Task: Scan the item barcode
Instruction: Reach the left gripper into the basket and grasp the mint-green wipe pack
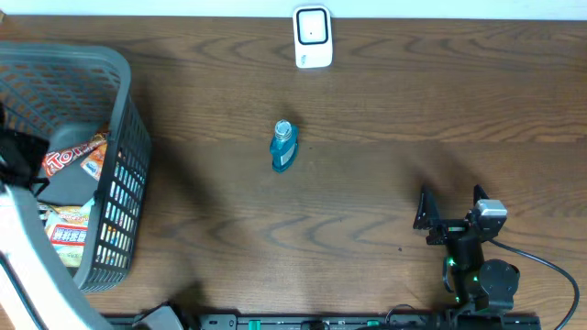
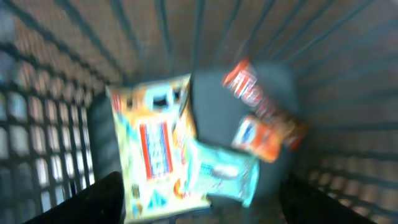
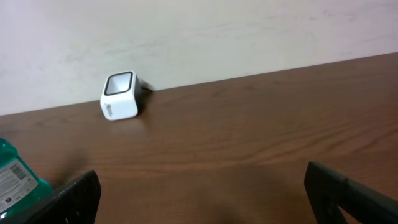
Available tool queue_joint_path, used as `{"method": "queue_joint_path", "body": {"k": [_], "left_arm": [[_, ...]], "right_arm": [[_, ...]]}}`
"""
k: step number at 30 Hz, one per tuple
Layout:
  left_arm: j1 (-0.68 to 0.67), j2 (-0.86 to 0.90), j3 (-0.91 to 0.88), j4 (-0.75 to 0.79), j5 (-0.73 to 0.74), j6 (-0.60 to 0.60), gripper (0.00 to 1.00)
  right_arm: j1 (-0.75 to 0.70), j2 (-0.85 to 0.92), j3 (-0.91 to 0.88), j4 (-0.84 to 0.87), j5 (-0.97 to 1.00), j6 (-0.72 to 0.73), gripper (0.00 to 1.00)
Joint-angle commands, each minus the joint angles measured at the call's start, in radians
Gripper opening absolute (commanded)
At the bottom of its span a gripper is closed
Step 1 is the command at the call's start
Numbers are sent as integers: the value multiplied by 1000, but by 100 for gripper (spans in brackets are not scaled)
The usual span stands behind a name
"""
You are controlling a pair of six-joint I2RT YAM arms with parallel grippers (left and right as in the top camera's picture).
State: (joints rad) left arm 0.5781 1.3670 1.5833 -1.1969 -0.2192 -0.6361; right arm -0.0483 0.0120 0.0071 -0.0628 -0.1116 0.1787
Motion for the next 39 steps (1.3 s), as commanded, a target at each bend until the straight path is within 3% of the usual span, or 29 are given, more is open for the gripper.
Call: {"method": "queue_joint_path", "body": {"k": [1,9,21,34,35,36,37,39], "left_arm": [[48,108,-42,-36,150,-69,76],[50,244,-167,-9,150,-68,76],[50,264,-426,216,168,-64,76],[39,272,-606,501,312,15,76],[37,274,-615,512,314,14,74],[36,275,-621,517,314,14,64],[36,277,-632,524,314,14,44],[36,277,-634,526,314,18,31]], "right_arm": [[3,-5,-2,-2,4,7,99],[3,-5,-2,-2,4,7,99],[3,-5,-2,-2,5,7,99],[3,-5,-2,-2,5,7,99],[3,-5,-2,-2,4,7,99],[3,-5,-2,-2,5,7,99],[3,-5,-2,-2,5,7,99],[3,-5,-2,-2,4,7,99]]}}
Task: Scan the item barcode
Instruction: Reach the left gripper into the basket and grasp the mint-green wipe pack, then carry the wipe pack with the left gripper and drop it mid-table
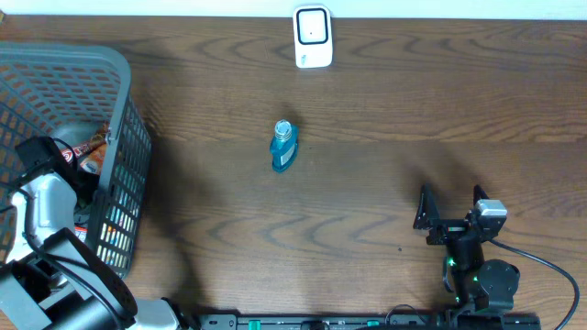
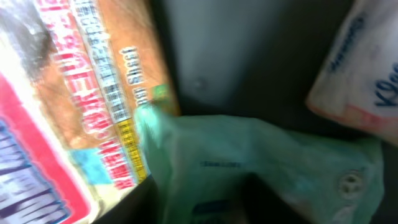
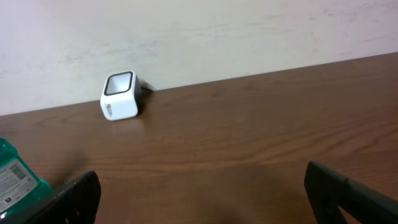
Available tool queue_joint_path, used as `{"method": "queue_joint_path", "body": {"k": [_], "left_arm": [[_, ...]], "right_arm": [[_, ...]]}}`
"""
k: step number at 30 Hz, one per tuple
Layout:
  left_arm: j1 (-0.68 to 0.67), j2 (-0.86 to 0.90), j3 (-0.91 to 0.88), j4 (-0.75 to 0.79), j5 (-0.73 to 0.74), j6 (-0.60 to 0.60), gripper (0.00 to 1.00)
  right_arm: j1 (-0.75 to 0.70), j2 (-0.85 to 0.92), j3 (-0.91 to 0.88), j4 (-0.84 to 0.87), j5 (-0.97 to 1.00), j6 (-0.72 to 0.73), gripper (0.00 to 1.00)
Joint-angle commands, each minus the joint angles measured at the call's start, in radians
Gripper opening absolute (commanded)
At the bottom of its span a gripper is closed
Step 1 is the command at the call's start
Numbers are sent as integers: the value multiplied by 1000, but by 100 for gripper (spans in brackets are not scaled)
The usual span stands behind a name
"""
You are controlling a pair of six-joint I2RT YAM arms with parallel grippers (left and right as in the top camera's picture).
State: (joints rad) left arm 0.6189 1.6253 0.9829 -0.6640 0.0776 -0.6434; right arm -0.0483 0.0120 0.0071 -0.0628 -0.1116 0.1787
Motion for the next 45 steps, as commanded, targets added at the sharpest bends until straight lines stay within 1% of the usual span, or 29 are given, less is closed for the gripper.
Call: {"method": "queue_joint_path", "body": {"k": [1,3,8,11,14,17,22,27,30,35,36,38,40,43,45], "left_arm": [[-5,19,-33,-7,17,30,22],[-4,19,-33,-8,17,30,8],[-2,-6,-20,-16,18,30,7],[-2,-51,28,-55,19,42,7],[-2,-120,95,-99,19,68,7],[-2,-204,154,-135,19,68,7],[-2,-340,185,-143,19,63,7],[-2,-476,187,-133,20,17,7],[-2,-577,187,-94,20,-10,7],[-2,-764,187,-20,29,-102,7],[-3,-801,187,-5,56,-119,7],[-3,-864,187,32,174,-145,7],[-3,-910,187,85,370,-145,7],[-10,-931,187,145,623,-144,7],[-41,-927,186,149,708,-143,7]], "right_arm": [[3,-5,-2,-2,5,7,99],[3,-5,-2,-2,4,7,99],[3,-5,-2,-2,4,7,99],[3,-5,-2,-2,4,7,99],[3,-5,-2,-2,4,7,99],[3,-5,-2,-2,4,7,99],[3,-5,-2,-2,4,7,99],[3,-5,-2,-2,4,7,99],[3,-5,-2,-2,4,7,99],[3,-5,-2,-2,4,7,99],[3,-5,-2,-2,5,7,99],[3,-5,-2,-2,4,7,99],[3,-5,-2,-2,4,7,99],[3,-5,-2,-2,4,7,99],[3,-5,-2,-2,4,7,99]]}}
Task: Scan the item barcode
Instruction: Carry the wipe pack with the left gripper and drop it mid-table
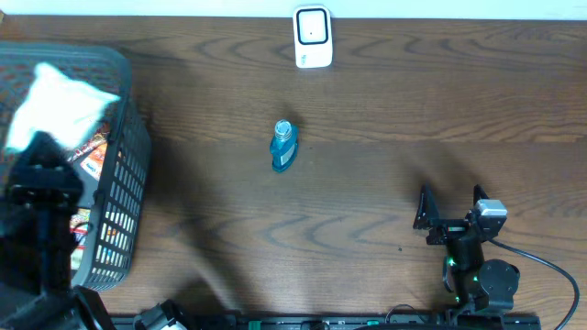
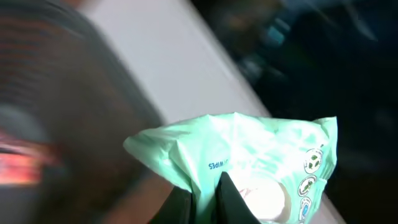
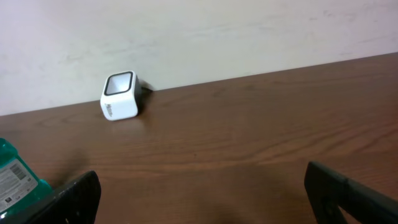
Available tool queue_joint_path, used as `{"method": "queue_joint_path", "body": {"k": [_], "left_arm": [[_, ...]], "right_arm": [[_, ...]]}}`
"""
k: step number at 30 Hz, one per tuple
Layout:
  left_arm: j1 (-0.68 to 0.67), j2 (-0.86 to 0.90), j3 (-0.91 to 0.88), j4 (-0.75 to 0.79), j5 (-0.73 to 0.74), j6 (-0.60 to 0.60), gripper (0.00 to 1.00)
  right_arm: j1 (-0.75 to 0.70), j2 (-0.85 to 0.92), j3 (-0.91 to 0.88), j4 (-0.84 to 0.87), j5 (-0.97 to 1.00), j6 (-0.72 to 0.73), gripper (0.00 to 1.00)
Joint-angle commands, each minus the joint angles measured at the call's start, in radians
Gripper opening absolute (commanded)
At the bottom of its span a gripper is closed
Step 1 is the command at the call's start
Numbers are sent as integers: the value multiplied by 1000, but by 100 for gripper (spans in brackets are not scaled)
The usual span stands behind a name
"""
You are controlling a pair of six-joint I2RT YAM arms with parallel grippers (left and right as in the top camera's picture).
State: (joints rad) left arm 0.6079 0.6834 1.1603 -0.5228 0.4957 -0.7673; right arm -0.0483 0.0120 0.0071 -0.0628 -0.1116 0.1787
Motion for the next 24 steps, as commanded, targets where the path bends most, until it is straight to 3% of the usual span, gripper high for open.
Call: {"method": "queue_joint_path", "body": {"k": [1,9,20,24], "left_arm": [[-51,19,5,8,305,-15,7],[-383,99,-38,57,249,-3,7],[-1096,443,-38,126,-268,0,7],[-1295,625,-38,148,-512,-151,7]], "right_arm": [[3,-5,-2,-2,4,7,99],[3,-5,-2,-2,4,7,99],[3,-5,-2,-2,5,7,99],[3,-5,-2,-2,5,7,99]]}}
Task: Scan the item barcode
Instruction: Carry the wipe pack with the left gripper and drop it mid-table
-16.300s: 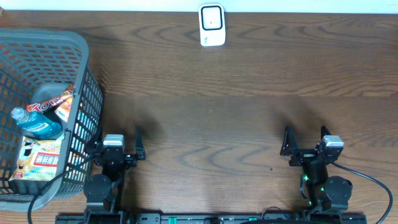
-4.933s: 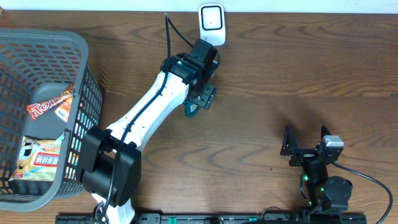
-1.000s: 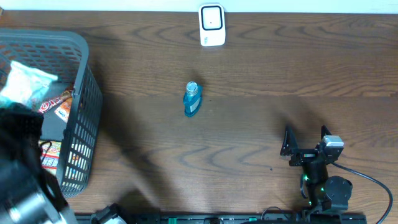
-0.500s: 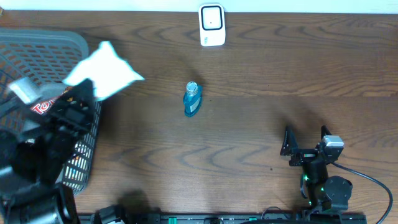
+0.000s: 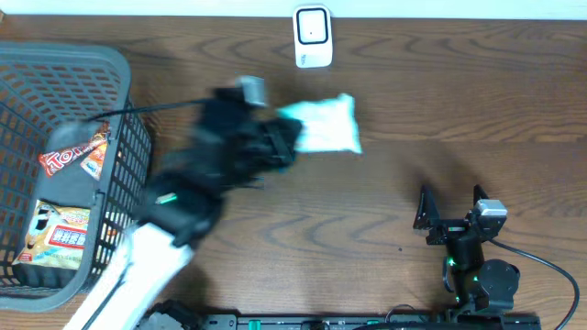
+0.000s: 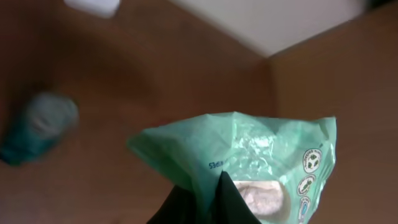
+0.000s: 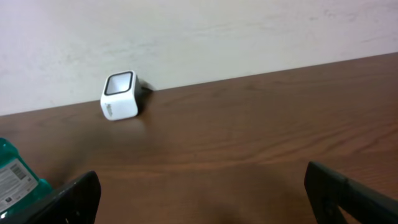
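Observation:
My left gripper [image 5: 286,139] is shut on a pale green pack of wipes [image 5: 323,124], held above the table's middle, a little in front of the white scanner [image 5: 312,37]. The left wrist view shows the pack [image 6: 249,149] pinched at its edge between the black fingers [image 6: 233,199]. A blue bottle [image 6: 37,127] lies below, blurred; overhead it is hidden under the arm. My right gripper [image 5: 451,209] rests open near the front right. Its view shows the scanner [image 7: 119,96] and the bottle's edge [image 7: 15,177].
A grey mesh basket [image 5: 128,137] stands at the left with snack packets [image 5: 78,156] inside. A black cable [image 5: 147,108] runs from the left arm over the basket's rim. The wall [image 7: 186,31] backs the table behind the scanner.
My left arm has moved from above the basket at the far left to the table's middle, carrying the green pack with it. The right arm has not moved.
My left gripper first looked down into the basket at several packets. Then it was low in the basket, close on the green pack. Then it held the pack up above the basket. Now the pack hangs over the table near the scanner.

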Available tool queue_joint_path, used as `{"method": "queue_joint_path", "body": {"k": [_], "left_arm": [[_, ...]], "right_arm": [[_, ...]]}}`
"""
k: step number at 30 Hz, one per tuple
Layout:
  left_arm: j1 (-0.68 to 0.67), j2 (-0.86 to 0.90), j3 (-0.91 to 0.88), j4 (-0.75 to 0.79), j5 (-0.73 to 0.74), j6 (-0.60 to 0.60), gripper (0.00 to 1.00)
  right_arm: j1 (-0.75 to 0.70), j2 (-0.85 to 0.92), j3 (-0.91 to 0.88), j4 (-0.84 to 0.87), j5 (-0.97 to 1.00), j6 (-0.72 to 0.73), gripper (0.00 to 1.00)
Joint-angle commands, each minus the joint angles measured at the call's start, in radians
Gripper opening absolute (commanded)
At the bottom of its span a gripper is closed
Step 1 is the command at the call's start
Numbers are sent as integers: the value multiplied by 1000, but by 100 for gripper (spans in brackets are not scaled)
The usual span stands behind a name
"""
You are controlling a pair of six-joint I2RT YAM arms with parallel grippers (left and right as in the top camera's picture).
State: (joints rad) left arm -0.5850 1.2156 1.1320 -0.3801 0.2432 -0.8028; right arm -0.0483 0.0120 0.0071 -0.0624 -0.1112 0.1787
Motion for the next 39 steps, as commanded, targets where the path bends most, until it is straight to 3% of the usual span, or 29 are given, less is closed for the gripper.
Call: {"method": "queue_joint_path", "body": {"k": [1,6,14,15,19,21,23,33,39], "left_arm": [[-136,143,-10,5,-318,-171,7],[-213,379,-10,26,-485,-387,7],[-215,640,-10,132,-394,-410,8],[-215,644,-10,131,-384,-409,16],[-215,632,-2,127,-352,-357,45],[-219,603,13,127,-332,-305,64],[-224,573,26,118,-327,-281,70],[-277,333,47,110,-345,-147,72],[-274,228,47,82,-440,-40,73]], "right_arm": [[3,-5,-2,-3,4,7,99],[3,-5,-2,-3,4,7,99],[3,-5,-2,-3,4,7,99],[3,-5,-2,-3,4,7,99],[3,-5,-2,-3,4,7,99],[3,-5,-2,-3,4,7,99],[3,-5,-2,-3,4,7,99],[3,-5,-2,-3,4,7,99],[3,-5,-2,-3,4,7,99]]}}
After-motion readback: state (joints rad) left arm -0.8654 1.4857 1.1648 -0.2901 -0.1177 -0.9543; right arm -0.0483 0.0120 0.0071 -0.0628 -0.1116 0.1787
